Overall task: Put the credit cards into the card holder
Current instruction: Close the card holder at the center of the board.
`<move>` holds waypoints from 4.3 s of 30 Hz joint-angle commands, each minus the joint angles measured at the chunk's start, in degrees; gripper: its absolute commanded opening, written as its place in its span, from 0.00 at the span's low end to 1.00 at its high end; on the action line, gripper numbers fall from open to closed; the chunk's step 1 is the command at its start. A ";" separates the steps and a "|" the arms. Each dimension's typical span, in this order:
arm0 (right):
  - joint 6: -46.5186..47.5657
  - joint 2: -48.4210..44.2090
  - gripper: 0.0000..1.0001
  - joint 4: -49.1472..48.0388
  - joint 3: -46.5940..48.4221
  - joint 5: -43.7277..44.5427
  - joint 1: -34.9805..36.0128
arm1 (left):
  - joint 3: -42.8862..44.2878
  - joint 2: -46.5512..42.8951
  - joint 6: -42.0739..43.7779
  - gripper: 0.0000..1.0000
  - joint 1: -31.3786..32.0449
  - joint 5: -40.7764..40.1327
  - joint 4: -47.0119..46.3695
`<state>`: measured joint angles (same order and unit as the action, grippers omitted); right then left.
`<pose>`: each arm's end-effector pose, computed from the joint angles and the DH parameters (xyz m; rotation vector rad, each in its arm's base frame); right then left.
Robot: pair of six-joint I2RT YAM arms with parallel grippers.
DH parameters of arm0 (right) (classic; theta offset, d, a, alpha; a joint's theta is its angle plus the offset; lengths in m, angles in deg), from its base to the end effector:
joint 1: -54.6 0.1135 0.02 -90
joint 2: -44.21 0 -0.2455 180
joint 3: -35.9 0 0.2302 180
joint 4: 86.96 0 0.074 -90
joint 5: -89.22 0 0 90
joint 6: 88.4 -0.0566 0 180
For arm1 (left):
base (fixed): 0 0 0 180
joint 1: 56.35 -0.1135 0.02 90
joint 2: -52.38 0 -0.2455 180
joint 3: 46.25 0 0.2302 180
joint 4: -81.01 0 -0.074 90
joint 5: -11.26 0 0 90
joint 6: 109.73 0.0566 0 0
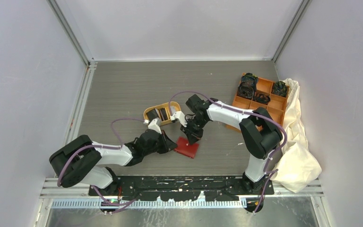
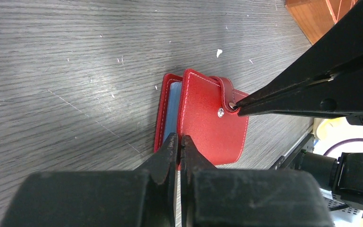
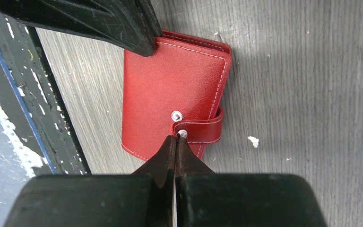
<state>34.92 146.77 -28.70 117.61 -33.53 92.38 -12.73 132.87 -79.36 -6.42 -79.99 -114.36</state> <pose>0.2274 0.2150 0.1518 -1.7260 2.2777 0.8494 0.1604 -0.1888 0.1189 -0.2111 2.3201 -1.0490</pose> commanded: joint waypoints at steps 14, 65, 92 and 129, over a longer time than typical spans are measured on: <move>-2.23 -5.48 0.01 -7.11 -2.28 6.55 3.18 | -0.57 0.44 0.30 0.00 0.12 -0.43 -2.26; 4.03 -3.39 0.01 -1.96 -2.44 10.60 11.78 | -1.18 -1.75 0.42 0.00 0.15 -0.75 -1.98; 2.08 -7.86 0.36 1.28 0.99 3.67 6.31 | -1.80 -1.16 0.27 0.00 0.17 -0.28 -4.13; -9.17 -7.99 0.12 -13.55 -2.64 14.65 5.42 | -0.92 0.72 -0.21 0.00 0.19 0.64 -5.09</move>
<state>26.97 139.43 -40.85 112.39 -18.38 97.67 -14.21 133.30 -79.56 -6.42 -79.54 -117.22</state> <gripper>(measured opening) 0.195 0.010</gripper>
